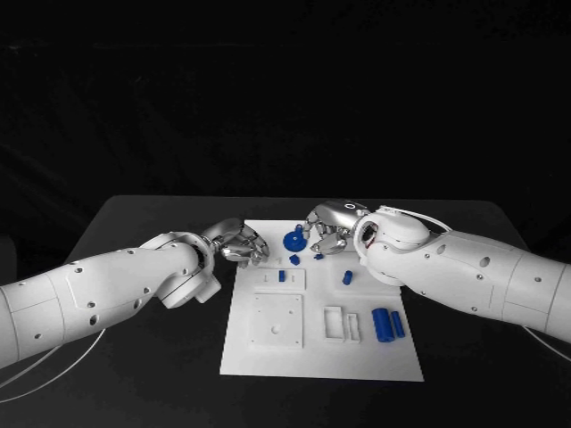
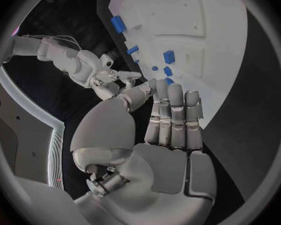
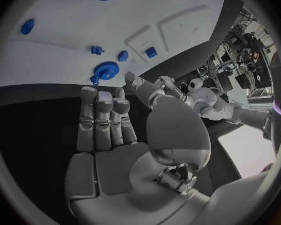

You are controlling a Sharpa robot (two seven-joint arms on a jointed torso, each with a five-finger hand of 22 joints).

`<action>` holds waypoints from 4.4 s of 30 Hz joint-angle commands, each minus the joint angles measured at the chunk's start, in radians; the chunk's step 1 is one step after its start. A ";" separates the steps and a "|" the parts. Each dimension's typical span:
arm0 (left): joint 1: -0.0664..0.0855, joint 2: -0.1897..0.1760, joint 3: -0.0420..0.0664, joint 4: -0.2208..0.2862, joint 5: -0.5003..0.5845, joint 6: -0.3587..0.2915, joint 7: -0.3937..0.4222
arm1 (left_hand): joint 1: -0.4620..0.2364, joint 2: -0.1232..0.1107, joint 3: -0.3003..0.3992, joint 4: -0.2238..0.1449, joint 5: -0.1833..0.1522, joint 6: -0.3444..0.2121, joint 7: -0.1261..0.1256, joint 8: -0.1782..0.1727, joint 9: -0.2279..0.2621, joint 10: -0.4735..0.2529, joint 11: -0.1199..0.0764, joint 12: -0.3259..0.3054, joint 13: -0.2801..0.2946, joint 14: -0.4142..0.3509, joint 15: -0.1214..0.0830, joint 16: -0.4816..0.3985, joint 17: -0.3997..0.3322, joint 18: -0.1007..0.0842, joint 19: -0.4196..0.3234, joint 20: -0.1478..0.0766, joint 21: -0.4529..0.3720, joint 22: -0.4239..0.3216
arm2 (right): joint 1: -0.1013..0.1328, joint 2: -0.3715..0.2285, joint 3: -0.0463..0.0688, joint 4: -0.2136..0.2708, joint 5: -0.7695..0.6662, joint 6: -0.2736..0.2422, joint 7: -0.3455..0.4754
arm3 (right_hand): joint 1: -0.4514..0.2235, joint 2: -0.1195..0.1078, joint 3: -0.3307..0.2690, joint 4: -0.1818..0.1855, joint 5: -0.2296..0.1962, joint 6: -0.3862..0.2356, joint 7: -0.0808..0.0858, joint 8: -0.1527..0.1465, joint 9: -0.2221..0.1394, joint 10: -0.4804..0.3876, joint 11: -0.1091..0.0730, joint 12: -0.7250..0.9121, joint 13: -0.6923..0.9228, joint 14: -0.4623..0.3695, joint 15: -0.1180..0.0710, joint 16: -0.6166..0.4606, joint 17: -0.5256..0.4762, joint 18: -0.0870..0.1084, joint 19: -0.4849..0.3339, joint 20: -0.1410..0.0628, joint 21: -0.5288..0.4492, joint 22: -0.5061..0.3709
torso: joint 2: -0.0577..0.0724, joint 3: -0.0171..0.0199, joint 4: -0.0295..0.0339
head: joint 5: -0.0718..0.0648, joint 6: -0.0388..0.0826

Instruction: Assemble the parts on the task board

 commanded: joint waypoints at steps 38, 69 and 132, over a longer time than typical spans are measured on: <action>0.005 -0.018 0.001 0.049 0.090 -0.046 0.132 | 0.020 0.013 -0.007 0.000 -0.002 -0.001 0.012 -0.011 -0.005 0.000 0.007 -0.034 -0.028 -0.001 0.010 -0.005 0.004 -0.017 -0.008 -0.074 -0.012 0.005 | 0.008 0.086 -0.085 -0.101 -0.204 -0.001 0.103 | 0.014 -0.043 0.153 0.002 0.006 -0.107 -0.076 -0.033 -0.022 0.022 -0.070 0.034 0.051 -0.016 -0.027 0.093 0.011 0.023 0.002 -0.014 0.083 0.011 | 0.023 -0.0211 0.0318 | 0.001 0.023; 0.013 -0.021 0.001 0.058 0.093 -0.034 0.116 | 0.011 0.016 -0.012 0.007 -0.002 -0.010 0.017 -0.017 -0.008 -0.002 0.011 -0.043 -0.036 -0.008 0.014 -0.009 0.004 -0.018 -0.011 -0.071 -0.018 0.006 | 0.008 0.102 -0.106 -0.153 -0.186 0.014 0.116 | -0.010 -0.034 0.184 0.001 -0.025 -0.076 -0.050 0.002 -0.013 0.018 -0.048 0.038 0.065 -0.026 -0.022 0.114 0.006 0.023 -0.005 -0.015 0.102 0.009 | 0.025 -0.0234 0.0317 | 0.002 0.016; 0.013 -0.023 0.001 0.053 0.099 -0.018 0.106 | 0.005 0.017 -0.015 0.016 -0.003 -0.024 0.023 -0.023 -0.009 -0.009 0.016 -0.049 -0.041 -0.012 0.018 -0.012 0.005 -0.018 -0.012 -0.068 -0.023 0.008 | 0.021 0.072 -0.118 -0.131 -0.174 0.007 0.216 | 0.033 -0.034 0.197 0.001 -0.114 -0.090 -0.082 0.006 -0.030 -0.014 -0.064 0.108 0.181 -0.122 0.009 0.213 0.029 0.023 -0.051 -0.014 0.192 0.017 | 0.027 -0.0251 0.0328 | 0.008 0.007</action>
